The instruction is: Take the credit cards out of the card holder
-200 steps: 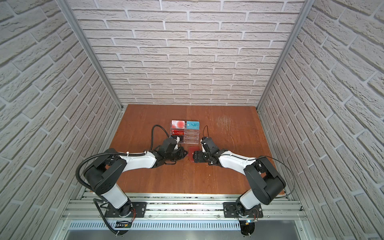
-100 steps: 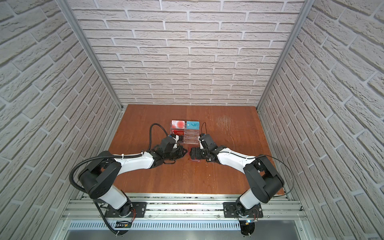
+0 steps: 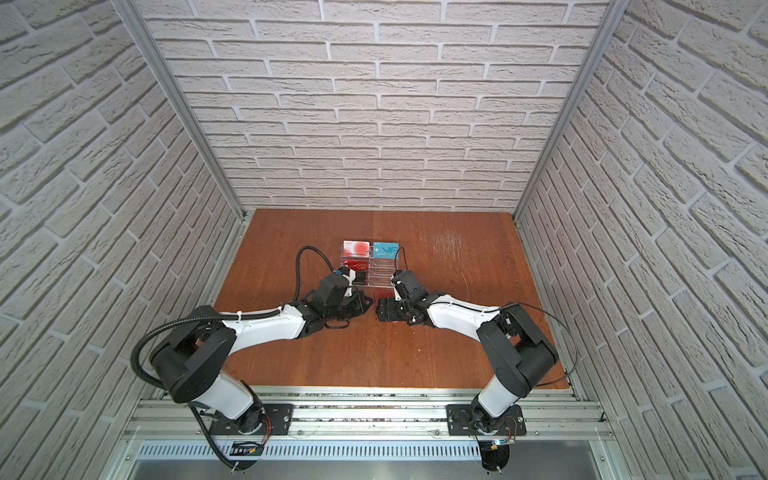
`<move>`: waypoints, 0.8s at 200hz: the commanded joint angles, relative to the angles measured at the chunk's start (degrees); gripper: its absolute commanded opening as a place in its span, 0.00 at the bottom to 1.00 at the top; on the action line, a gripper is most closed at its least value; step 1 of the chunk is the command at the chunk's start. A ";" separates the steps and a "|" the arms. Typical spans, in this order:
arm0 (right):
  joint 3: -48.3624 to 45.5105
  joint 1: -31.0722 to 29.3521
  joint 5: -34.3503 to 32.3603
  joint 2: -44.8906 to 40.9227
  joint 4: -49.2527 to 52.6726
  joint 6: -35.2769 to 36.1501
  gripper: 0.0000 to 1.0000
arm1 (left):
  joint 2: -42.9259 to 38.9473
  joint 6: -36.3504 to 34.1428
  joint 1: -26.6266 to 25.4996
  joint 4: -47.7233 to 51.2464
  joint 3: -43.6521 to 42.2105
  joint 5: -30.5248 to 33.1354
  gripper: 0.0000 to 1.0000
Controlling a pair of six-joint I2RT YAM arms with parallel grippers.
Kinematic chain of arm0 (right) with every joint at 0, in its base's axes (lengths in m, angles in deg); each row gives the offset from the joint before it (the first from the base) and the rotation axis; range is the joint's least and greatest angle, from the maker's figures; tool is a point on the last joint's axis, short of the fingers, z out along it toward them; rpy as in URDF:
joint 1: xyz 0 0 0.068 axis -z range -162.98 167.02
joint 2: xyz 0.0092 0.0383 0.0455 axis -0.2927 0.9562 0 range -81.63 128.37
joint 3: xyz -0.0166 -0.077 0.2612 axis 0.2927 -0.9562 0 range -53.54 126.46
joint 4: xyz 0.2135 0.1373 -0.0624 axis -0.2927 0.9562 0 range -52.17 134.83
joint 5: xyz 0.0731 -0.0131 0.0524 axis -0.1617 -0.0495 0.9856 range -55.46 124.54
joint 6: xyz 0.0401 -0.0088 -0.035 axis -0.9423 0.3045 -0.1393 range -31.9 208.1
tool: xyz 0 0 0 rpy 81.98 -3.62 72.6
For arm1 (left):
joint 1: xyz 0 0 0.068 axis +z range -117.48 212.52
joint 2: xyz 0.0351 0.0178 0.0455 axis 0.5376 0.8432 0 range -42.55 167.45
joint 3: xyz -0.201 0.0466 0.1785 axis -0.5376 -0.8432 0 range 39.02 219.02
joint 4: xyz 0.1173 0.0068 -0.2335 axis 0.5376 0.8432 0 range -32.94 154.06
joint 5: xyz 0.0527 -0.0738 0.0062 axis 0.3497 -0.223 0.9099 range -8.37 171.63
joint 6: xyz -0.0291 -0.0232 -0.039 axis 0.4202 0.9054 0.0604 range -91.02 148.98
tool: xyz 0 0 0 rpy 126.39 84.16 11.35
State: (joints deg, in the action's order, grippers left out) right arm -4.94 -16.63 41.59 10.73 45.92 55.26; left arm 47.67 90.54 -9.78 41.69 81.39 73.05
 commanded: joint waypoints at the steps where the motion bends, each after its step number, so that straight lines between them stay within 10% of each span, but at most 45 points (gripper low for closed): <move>1: 1.32 -0.28 -1.31 -1.28 -0.12 -0.32 0.85 | -2.05 -0.56 0.80 -1.33 -1.22 0.89 0.00; 160: 1.99 2.20 -2.18 -4.02 3.67 2.08 0.71 | -3.03 -0.65 2.75 -1.67 -3.52 0.58 0.00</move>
State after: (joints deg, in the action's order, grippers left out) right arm -3.69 -15.34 39.99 8.89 48.83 56.02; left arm 45.89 90.52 -7.62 42.08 78.48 73.03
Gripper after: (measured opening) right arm 0.718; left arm 0.072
